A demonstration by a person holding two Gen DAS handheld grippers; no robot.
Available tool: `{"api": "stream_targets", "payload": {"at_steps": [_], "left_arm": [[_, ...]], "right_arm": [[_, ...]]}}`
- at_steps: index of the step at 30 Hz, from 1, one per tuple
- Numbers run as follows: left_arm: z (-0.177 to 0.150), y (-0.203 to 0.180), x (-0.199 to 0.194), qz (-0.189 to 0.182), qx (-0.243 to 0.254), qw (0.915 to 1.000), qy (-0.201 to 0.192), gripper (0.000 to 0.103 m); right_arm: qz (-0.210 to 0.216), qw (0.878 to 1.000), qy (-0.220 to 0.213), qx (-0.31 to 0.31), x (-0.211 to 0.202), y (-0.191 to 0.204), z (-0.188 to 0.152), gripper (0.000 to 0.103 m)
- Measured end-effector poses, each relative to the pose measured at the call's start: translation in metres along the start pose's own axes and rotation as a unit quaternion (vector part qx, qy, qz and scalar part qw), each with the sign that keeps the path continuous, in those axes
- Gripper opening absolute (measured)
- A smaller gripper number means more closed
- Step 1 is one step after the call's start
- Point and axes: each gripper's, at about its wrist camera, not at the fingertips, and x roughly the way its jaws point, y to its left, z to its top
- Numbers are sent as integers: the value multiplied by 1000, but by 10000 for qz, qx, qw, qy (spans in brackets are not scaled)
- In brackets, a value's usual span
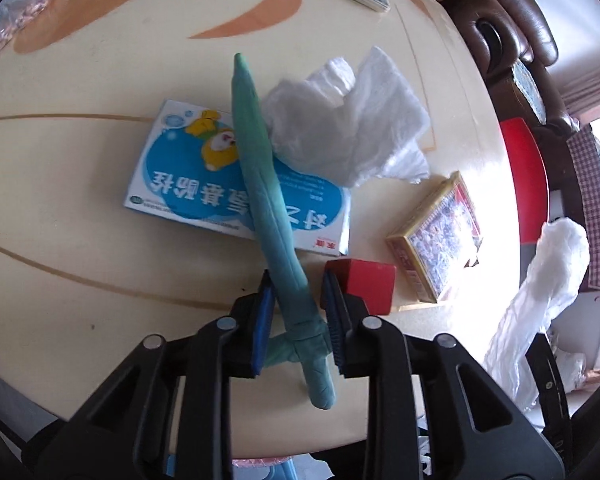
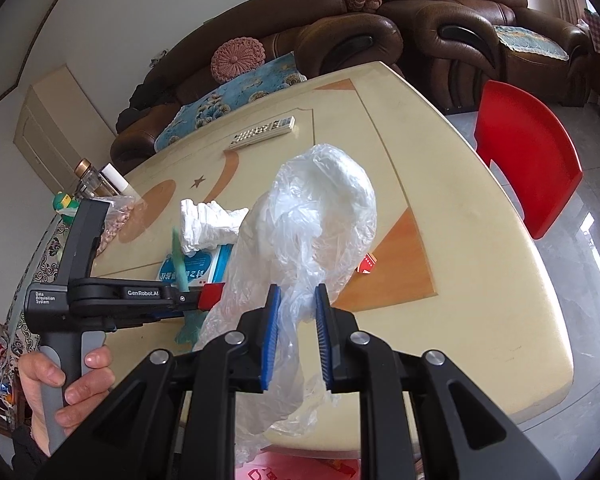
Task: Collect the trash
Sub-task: 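Lift the green toy sword with the left tool while the right tool lifts the plastic bag, then carry the toy sword and plastic bag over the pink trash bin with both tools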
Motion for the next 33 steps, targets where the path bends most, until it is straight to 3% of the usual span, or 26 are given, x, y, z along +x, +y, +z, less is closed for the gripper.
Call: {"api": "stream_targets", "payload": {"at_steps": [8, 18, 25, 33], "left_arm": [[-6, -10, -11, 3, 200, 9998, -96, 18], [-27, -7, -56, -39, 478, 9978, -462, 18], [-67, -11, -101, 5, 909, 9921, -868, 18], [-121, -14, -137, 92, 1334, 9838, -1197, 18]], "right_arm": [[-15, 10000, -26, -14, -3, 2, 0, 18], [22, 9997, -189, -167, -25, 19, -2, 18], [81, 9985, -362, -411, -54, 42, -5, 18], [118, 9961, -369, -795, -89, 74, -34, 18]]}}
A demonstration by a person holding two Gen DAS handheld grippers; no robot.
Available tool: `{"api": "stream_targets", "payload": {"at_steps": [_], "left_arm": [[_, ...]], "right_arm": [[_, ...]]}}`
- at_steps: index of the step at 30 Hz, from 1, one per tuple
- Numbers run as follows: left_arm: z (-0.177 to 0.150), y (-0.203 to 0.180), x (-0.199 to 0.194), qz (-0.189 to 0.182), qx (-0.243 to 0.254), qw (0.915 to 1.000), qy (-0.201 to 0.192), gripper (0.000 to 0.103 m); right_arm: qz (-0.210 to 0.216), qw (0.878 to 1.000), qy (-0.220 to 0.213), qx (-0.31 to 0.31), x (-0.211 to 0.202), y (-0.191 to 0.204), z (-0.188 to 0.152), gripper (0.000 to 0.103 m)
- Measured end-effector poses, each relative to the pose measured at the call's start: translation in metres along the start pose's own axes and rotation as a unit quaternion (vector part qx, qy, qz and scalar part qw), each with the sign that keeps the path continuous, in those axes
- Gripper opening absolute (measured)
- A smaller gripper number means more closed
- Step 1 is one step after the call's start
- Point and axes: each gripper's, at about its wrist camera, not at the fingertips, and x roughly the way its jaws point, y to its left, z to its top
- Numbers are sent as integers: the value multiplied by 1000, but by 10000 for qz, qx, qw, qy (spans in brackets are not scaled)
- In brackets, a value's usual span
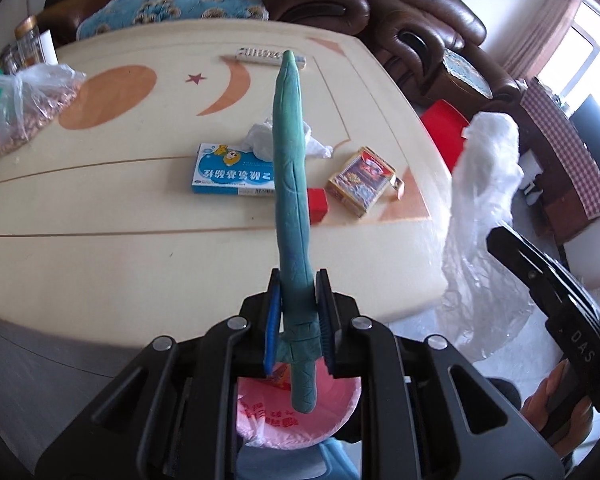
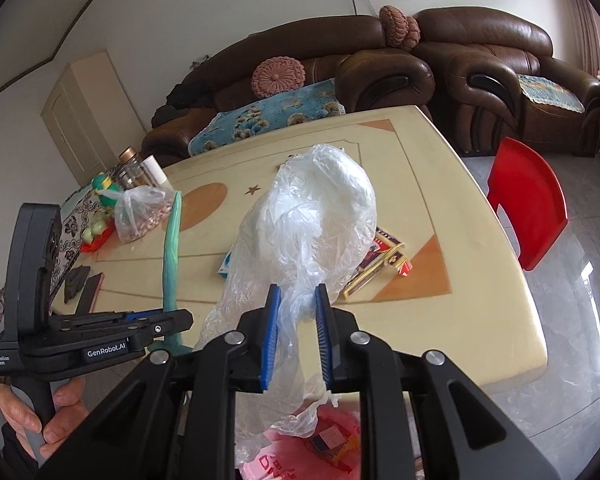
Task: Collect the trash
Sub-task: 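Carry the toy sword and plastic bag over the pink trash bin with both tools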
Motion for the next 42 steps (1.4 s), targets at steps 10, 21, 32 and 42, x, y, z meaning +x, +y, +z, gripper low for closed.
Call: {"api": "stream_targets", "payload": {"at_steps": [10, 21, 32, 42], "left_arm": [[-56, 3, -22, 35, 209, 9998, -16, 18], [-104, 0, 2, 115, 372, 9989, 242, 18], [-137, -4, 36, 213, 603, 9963, 572, 18], [-169, -1, 81, 244, 727, 9904, 1154, 18]], "right_arm": [[39, 9994, 182, -276, -26, 33, -45, 18], [0, 9982, 567, -220, -23, 39, -94, 18], [-58, 9949, 1007, -15, 1, 23, -128, 18], [-70, 9889, 1474, 186, 36, 3, -157, 18]]}}
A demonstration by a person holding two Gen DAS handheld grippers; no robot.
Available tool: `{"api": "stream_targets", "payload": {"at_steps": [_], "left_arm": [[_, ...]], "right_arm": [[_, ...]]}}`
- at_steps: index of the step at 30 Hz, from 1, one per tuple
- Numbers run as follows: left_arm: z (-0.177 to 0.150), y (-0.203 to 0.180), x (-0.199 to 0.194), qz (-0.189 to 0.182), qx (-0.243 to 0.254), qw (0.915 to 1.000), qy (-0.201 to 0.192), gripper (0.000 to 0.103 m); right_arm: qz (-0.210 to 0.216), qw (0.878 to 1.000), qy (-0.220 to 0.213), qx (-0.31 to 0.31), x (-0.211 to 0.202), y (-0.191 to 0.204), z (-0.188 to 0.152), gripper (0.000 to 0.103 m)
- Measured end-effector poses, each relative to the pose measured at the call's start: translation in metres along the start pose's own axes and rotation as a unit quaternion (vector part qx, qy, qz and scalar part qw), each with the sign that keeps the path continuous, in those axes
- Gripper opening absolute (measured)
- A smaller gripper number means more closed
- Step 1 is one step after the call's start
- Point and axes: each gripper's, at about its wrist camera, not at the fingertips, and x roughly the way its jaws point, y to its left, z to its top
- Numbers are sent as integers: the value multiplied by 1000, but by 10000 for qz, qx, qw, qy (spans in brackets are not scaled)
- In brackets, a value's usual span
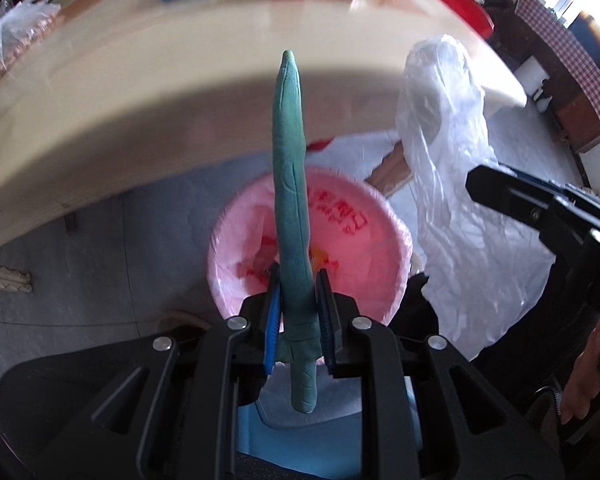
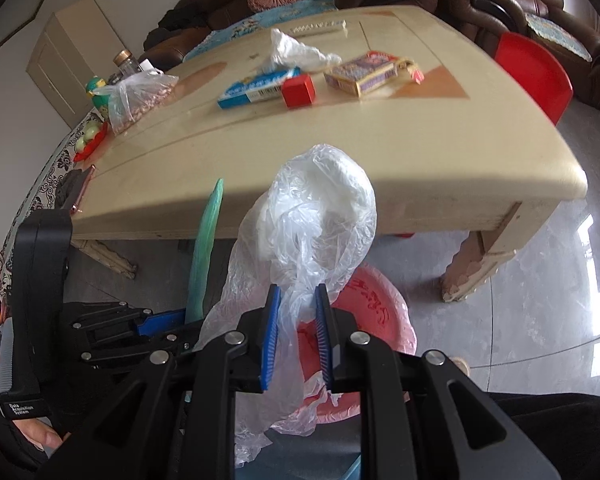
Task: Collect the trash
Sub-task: 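Carry the toy sword and plastic bag over the pink trash bin with both tools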
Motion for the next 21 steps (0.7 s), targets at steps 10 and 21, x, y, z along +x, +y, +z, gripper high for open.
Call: {"api": "stream_targets", "payload": {"at_steps": [10, 21], "left_arm": [[-7, 1, 55, -105, 20, 9981, 605, 18], [0, 14, 130, -118, -390, 9877, 1512, 18]], "right_arm": [[-26, 9982, 564, 217, 53, -22, -16, 18], [-224, 9900, 1368, 258, 135, -43, -33, 18]]}}
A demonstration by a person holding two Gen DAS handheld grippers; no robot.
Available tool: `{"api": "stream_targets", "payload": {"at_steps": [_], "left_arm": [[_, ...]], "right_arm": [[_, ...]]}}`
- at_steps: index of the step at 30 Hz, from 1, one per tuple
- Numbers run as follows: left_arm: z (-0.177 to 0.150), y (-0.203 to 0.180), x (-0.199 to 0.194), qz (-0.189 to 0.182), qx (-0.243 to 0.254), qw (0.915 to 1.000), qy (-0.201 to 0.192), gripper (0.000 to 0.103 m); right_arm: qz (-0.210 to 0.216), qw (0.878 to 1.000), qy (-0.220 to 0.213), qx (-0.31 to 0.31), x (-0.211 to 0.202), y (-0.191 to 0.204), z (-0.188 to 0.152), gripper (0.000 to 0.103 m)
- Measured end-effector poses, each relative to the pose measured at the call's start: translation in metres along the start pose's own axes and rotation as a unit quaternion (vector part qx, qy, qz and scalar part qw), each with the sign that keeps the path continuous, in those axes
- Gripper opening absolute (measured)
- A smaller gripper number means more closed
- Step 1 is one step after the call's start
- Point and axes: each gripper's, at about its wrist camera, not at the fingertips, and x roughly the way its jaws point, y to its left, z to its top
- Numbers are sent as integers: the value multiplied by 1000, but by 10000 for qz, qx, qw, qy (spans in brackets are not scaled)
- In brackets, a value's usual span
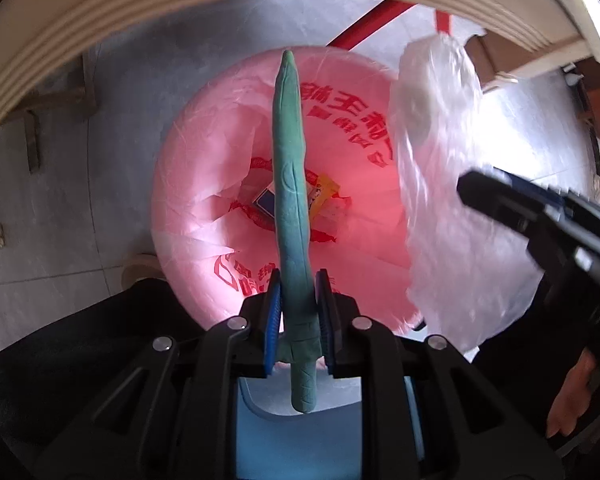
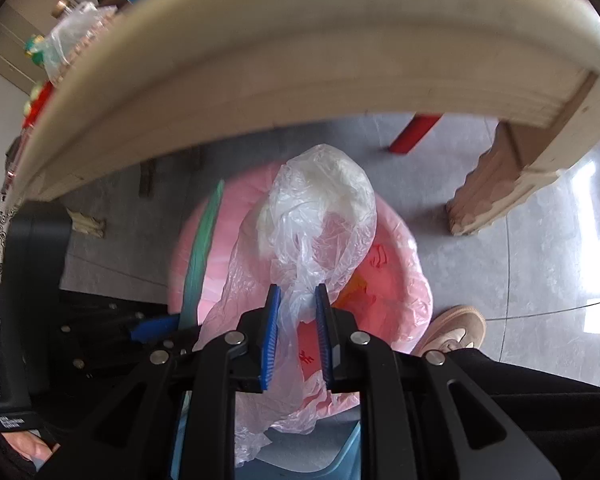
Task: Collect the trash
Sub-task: 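Carry the toy sword and plastic bag over the pink trash bin with both tools, then open the left tool and the right tool to drop both items into the bin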
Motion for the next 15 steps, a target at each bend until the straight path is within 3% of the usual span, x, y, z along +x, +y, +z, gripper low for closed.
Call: {"api": "stream_targets", "payload": {"at_steps": [11, 13, 14, 15], "left_arm": [[10, 14, 21, -64, -386, 9990, 204, 18], [10, 16, 23, 18, -439, 9986, 287, 22], [11, 17, 26, 30, -456, 9984, 340, 27], [11, 17, 26, 70, -465, 9981, 390, 37]], "right_arm": [[-24, 9992, 316, -262, 41, 4, 1, 22], [-7, 9992, 281, -295, 43, 5, 1, 31], [2, 9992, 249, -297, 42, 6, 2, 42], [-46, 9994, 167, -288, 41, 6, 2, 46]]}}
